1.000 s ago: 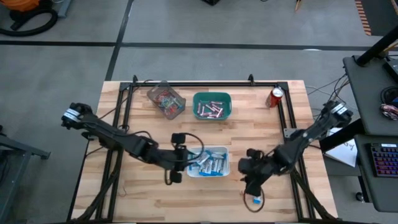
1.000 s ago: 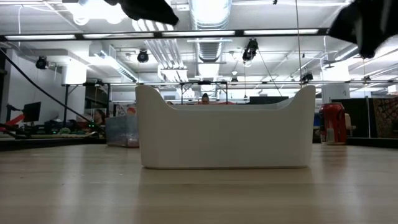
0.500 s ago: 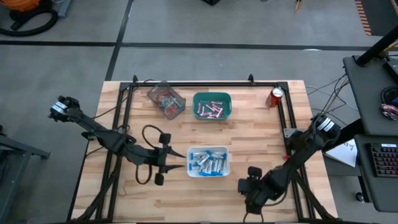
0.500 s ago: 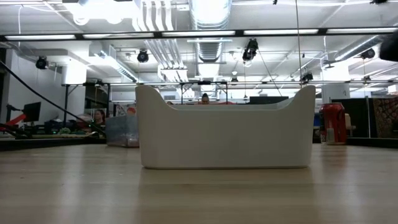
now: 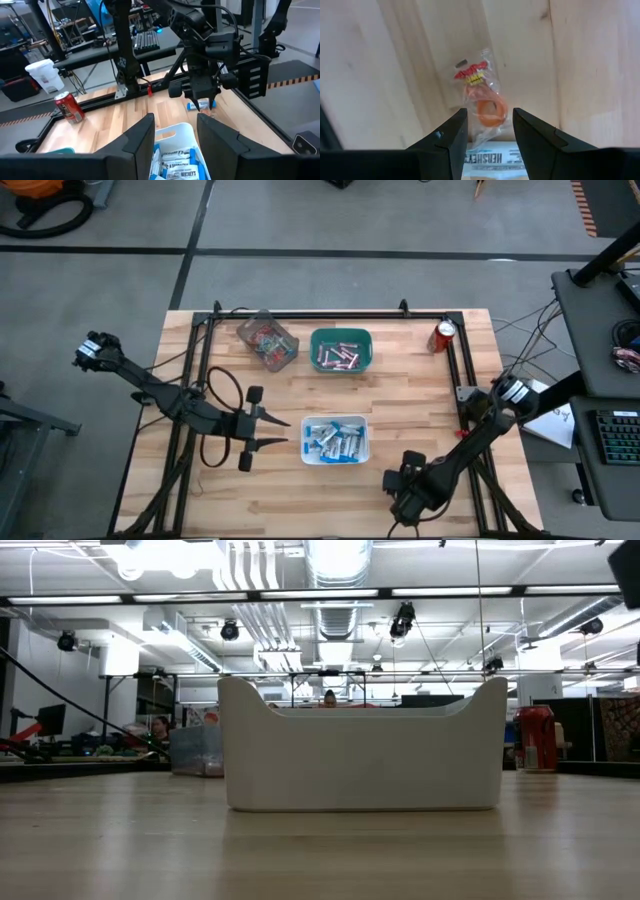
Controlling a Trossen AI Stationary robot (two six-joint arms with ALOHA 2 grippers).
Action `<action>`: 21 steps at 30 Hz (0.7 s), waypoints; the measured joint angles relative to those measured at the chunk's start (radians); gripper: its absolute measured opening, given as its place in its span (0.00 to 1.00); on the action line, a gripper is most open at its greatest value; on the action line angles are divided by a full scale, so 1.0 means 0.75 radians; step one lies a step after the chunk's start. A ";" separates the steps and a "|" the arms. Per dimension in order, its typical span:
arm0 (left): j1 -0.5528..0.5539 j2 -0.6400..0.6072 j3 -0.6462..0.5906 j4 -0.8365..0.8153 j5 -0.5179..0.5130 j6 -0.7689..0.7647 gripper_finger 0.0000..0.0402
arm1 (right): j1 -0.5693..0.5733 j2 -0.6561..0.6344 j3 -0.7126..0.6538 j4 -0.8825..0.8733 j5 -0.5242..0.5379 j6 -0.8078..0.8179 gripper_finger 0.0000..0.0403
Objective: Sort candy
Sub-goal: Put the orange gummy into the black bin
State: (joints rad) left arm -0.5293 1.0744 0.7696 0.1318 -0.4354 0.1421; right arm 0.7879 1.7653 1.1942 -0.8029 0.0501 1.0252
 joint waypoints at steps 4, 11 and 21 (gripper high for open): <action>0.000 0.004 0.000 -0.004 0.000 0.004 0.33 | 0.000 0.047 -0.001 0.001 -0.001 -0.036 0.37; 0.000 0.055 0.000 -0.003 0.000 -0.004 0.33 | 0.000 0.077 0.001 0.014 0.020 -0.065 0.32; 0.000 0.176 0.000 0.015 0.001 -0.038 0.33 | -0.002 0.073 0.042 0.018 0.016 -0.093 0.04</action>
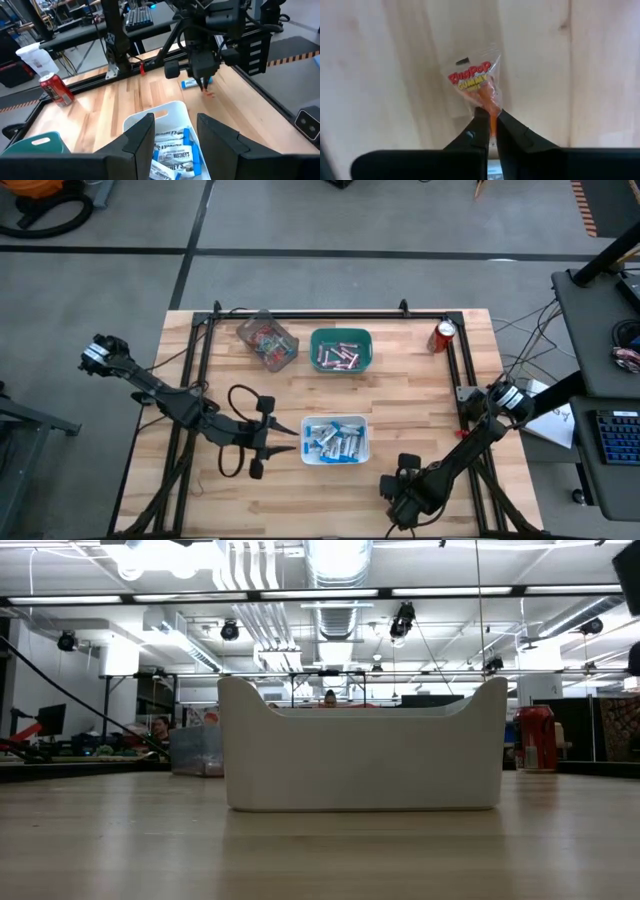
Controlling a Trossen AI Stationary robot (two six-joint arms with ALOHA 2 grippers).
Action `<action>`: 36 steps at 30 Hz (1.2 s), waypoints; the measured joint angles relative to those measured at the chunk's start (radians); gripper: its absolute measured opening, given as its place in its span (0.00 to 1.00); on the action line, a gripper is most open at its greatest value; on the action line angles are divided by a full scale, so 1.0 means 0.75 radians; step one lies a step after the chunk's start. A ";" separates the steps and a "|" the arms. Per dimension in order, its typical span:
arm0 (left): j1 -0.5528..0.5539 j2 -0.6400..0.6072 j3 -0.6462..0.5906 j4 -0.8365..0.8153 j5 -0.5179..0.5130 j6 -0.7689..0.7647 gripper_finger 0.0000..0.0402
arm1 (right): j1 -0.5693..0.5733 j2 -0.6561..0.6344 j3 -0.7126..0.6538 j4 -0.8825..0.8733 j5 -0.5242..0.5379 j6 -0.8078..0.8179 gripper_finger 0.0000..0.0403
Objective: Sort candy
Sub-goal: Put the orange gummy into the black bin
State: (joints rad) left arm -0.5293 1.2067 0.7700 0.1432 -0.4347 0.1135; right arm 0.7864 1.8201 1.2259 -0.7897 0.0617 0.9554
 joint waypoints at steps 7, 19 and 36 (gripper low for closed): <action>0.000 -0.001 0.006 0.059 0.000 -0.001 0.33 | -0.005 -0.034 0.106 0.002 0.065 -0.017 0.03; 0.000 0.050 0.008 0.148 0.000 -0.037 0.37 | -0.101 -0.149 0.246 0.040 0.638 -0.327 0.03; 0.023 0.278 0.008 0.519 -0.381 -0.098 0.46 | -0.336 -0.144 0.281 0.200 1.251 -0.601 0.03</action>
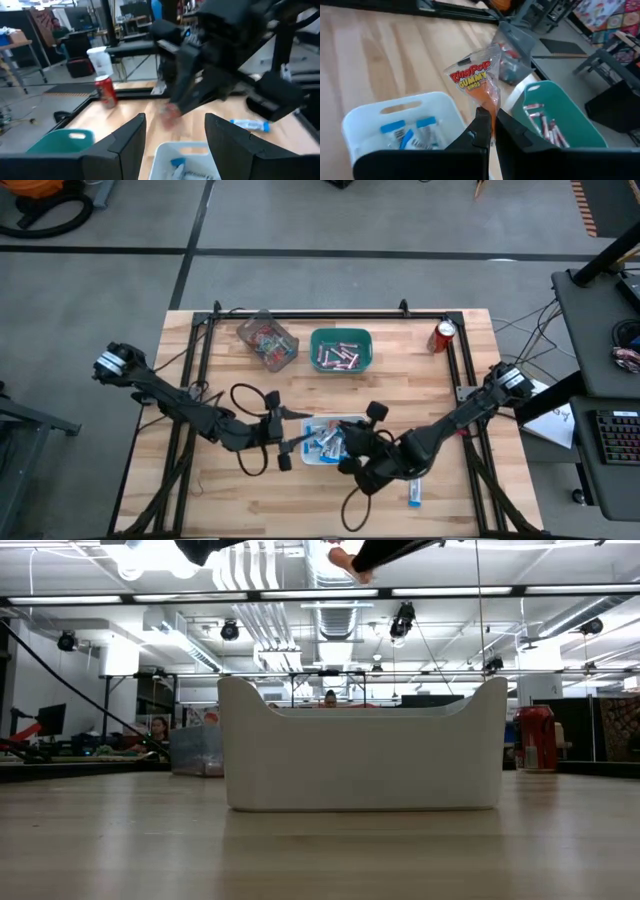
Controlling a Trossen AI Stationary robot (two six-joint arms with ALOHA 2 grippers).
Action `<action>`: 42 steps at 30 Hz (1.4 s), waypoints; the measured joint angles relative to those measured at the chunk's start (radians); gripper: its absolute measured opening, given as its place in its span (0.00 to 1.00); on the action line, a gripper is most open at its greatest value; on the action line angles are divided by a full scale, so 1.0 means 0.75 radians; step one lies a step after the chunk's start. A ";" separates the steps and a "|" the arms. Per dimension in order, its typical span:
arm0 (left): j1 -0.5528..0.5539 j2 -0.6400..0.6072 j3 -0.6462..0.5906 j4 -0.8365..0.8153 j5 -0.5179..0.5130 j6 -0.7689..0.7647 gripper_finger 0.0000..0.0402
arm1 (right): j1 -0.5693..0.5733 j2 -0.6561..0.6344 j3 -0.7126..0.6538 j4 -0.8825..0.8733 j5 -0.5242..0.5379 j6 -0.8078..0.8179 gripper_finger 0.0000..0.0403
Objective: Sort candy
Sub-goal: Put the orange gummy into the black bin
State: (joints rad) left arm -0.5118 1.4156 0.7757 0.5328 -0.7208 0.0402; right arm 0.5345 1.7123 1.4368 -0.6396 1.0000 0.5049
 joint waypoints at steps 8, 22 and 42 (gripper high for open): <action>0.060 0.132 0.000 0.231 -0.010 -0.037 0.46 | -0.031 0.001 -0.002 0.058 0.030 -0.093 0.03; 0.113 0.262 0.000 0.332 0.001 -0.034 0.37 | -0.033 0.001 -0.002 0.074 0.029 -0.150 0.03; 0.113 0.242 0.000 0.341 0.006 0.091 0.00 | -0.058 0.001 -0.007 0.092 -0.042 -0.130 0.28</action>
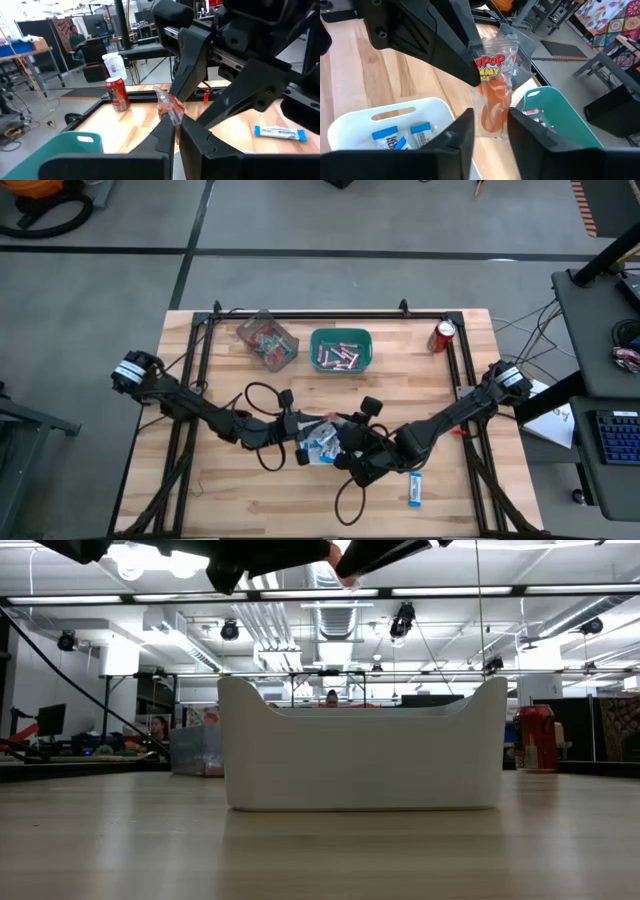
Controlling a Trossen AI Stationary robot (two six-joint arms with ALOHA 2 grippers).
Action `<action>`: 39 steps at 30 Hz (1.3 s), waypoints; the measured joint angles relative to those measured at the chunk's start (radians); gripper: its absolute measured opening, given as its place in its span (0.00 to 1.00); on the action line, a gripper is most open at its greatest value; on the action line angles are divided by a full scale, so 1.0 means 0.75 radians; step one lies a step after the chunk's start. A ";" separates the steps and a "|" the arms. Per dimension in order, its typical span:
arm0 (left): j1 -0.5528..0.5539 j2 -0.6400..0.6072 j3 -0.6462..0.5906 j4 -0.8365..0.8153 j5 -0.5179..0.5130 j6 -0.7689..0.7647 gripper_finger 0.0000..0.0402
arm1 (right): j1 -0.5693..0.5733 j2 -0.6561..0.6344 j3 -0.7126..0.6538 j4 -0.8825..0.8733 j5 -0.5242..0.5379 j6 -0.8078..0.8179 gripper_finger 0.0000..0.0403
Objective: Sort candy
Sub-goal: Put the orange gummy into the black bin
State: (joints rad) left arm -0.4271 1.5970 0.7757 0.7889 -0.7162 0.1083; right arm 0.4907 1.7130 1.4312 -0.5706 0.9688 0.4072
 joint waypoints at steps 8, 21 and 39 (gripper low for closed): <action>0.038 -0.142 0.000 -0.352 -0.180 0.059 0.00 | -0.001 -0.019 0.035 -0.012 -0.001 -0.008 0.41; 0.594 -0.459 0.000 -1.471 -0.151 -0.121 0.00 | -0.001 -0.045 0.036 -0.021 0.000 0.005 0.43; 1.682 -0.288 0.003 -1.351 0.990 0.270 0.00 | -0.021 -0.045 0.036 -0.023 0.000 0.002 0.41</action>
State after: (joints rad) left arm 0.8343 1.3810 0.7776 -0.2242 0.0261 0.3108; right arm 0.4749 1.6791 1.4586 -0.5879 0.9688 0.4088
